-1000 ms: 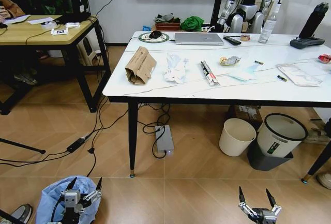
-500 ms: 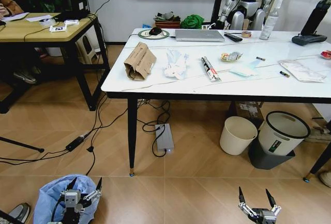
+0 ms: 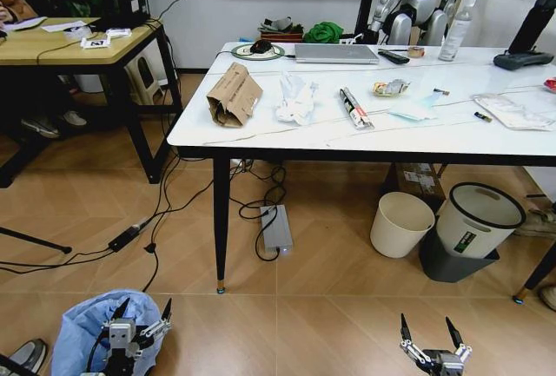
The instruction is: Pick up the trash bin and place the trash from the table into it.
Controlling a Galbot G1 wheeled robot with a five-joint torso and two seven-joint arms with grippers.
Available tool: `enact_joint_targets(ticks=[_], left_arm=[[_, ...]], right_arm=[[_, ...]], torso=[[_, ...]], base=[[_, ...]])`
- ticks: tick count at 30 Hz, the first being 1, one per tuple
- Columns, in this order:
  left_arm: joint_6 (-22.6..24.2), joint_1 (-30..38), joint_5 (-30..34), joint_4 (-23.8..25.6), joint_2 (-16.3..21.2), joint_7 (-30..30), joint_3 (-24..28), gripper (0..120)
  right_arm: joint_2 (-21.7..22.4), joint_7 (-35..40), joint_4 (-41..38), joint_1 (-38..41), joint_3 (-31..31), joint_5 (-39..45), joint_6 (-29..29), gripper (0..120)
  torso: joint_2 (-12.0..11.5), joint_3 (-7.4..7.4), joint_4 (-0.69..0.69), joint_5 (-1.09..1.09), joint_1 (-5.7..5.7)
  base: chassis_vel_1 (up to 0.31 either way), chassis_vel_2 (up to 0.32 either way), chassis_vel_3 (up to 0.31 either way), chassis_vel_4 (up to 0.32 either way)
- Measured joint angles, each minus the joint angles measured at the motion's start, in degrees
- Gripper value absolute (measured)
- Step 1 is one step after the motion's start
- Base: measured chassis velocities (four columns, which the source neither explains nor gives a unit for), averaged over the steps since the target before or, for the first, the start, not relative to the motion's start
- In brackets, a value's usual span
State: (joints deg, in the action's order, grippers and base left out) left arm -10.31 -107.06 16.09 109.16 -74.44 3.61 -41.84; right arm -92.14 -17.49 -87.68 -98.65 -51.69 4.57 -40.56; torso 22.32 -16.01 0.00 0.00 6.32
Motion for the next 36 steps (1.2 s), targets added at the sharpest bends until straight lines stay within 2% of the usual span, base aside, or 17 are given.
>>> enact_joint_targets(ticks=[31,36], left_arm=[[-0.8,0.2,-0.6,-0.2,-0.2,-0.5,0.0,100],[-2.4,0.5,-2.3,-0.7,-0.3,-0.6,0.0,100]], right_arm=[[0.0,0.0,0.0,-0.1,0.1,0.0,0.0,100],[0.0,0.0,0.2,0.0,0.1,0.0,0.0,100]], torso=[[-6.9,4.88,0.00,0.00,-2.01],[-7.9,5.64,0.00,0.00,-2.25]], base=[[0.000,0.000,0.000,0.000],[0.000,0.000,0.000,0.000]])
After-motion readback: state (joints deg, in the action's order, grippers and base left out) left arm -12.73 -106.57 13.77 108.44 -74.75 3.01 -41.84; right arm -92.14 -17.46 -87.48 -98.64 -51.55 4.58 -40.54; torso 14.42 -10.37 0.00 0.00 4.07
